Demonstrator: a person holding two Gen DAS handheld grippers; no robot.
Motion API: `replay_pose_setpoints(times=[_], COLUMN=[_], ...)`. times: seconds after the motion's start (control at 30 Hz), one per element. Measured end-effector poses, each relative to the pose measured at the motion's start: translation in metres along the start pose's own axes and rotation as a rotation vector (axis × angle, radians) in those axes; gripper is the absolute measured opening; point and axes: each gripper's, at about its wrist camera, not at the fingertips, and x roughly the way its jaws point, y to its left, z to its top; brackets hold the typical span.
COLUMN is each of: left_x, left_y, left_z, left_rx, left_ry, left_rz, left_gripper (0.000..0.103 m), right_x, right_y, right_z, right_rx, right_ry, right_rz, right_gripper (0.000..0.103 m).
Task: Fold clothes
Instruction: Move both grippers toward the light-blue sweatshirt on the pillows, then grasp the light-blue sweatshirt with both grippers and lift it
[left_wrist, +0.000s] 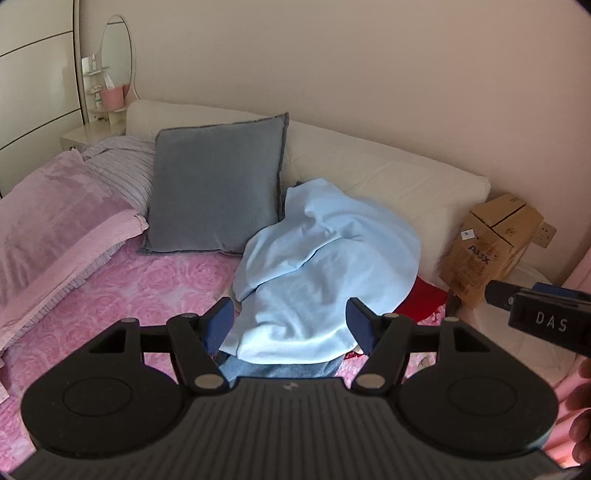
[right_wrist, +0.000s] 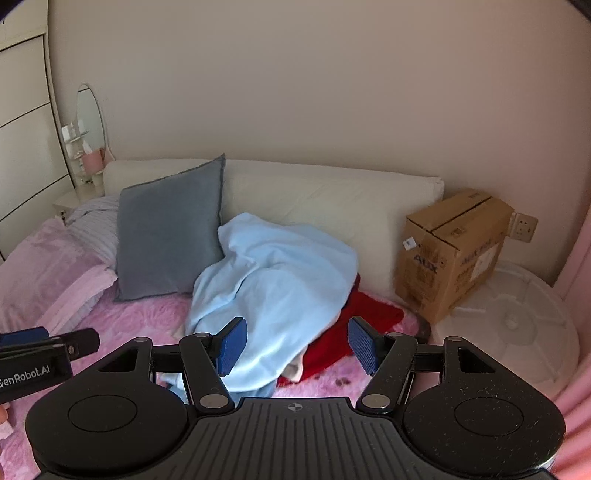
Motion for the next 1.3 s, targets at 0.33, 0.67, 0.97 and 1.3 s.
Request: replay_pose_setpoints(times=[0.33,0.67,0.97,1.3], left_x=[0.088,0.183,0.275,0.362], left_y=[-0.025,-0.051,-0.064,-0.062], left_z=[0.04,0.076,0.087,0.076], left_rx=[0.028,0.029,0.025,-0.029], left_ry=[0.06,0.101,0.139,0.218], left_rz=[-0.02,-0.054,-0.086,-0.088], left_gripper=[0.063,0.063,0.062,0.062], right_x=[0.089,0.187,0.274,0.358], right_y=[-0.029,-0.065,-0.096,-0.127], right_z=[0.032,0.063,0.078,0.06], right_rx=[0.016,0.037,0.109,0.233], right_ry=[0.057,0.15,0.217,0.288], right_rz=[0.047,0.061,0.114,0.085], right_gripper=[0.064,0.064,0.064,0.064])
